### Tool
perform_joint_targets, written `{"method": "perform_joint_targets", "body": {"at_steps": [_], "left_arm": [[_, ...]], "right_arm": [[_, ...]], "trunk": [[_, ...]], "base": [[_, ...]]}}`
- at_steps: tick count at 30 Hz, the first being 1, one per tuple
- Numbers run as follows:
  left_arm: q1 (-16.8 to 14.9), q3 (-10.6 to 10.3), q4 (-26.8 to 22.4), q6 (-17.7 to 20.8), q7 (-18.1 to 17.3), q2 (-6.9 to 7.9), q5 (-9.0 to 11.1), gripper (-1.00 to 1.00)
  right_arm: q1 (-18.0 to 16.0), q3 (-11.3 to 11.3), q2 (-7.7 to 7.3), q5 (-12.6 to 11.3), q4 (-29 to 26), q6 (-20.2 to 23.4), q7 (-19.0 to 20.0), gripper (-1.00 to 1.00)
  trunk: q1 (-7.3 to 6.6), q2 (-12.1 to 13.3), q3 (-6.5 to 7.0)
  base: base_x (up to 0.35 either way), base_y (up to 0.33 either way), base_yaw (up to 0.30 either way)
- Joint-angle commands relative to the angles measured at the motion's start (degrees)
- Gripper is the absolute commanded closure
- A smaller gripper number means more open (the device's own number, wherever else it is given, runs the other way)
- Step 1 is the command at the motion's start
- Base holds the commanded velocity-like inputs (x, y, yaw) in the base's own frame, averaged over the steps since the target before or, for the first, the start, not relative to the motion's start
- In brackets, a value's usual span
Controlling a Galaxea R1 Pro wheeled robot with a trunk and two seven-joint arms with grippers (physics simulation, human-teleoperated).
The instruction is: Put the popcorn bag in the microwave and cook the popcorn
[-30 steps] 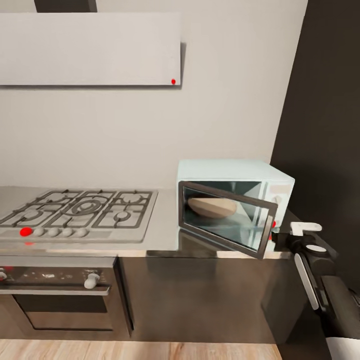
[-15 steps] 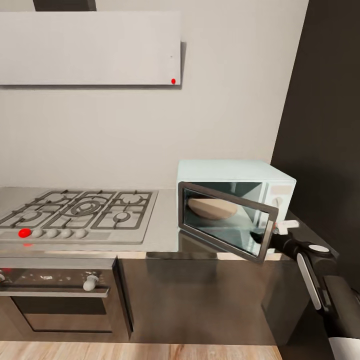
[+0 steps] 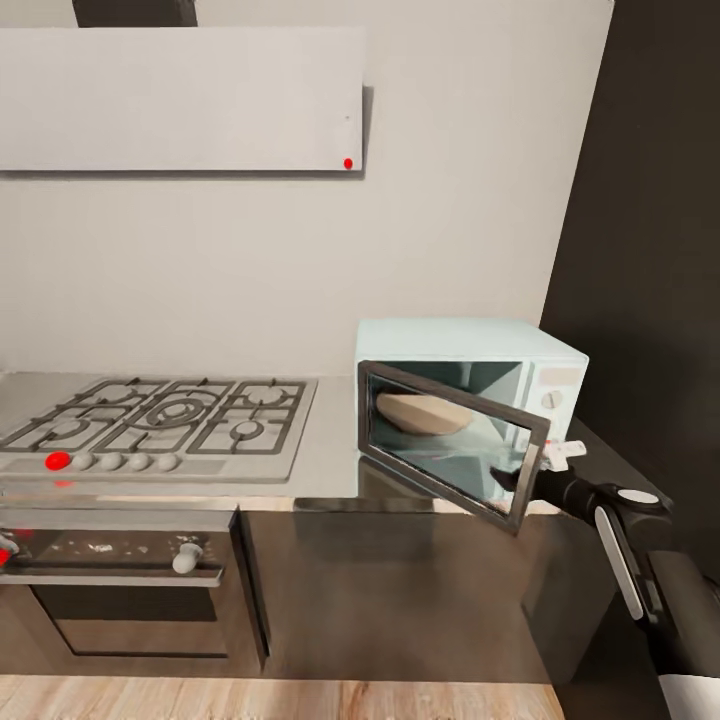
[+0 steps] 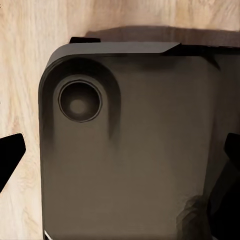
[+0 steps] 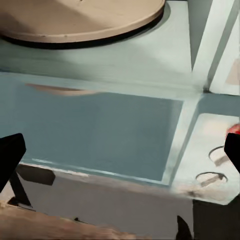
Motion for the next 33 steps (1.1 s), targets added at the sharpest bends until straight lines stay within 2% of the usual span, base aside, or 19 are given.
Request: {"method": "perform_joint_targets", "body": {"at_steps": [1, 33], "left_arm": [[0.00, 0.04, -0.03, -0.12, 0.00, -0.01, 0.25, -1.00], [0.00, 0.02, -0.03, -0.12, 0.00, -0.01, 0.26, -1.00]], "right_arm": [[-0.05, -0.09, 0.01, 0.00, -0.05, 0.34, 0.27, -1.00], [-0.05, -0.06, -0.11, 0.19, -0.02, 0.37, 0.23, -1.00]], "trunk": [[-0.02, -0.03, -0.05], [-0.02, -0.03, -0.05]], "base": [[-0.169, 0.107, 0.000], [-0.181, 0.211, 0.000]]}}
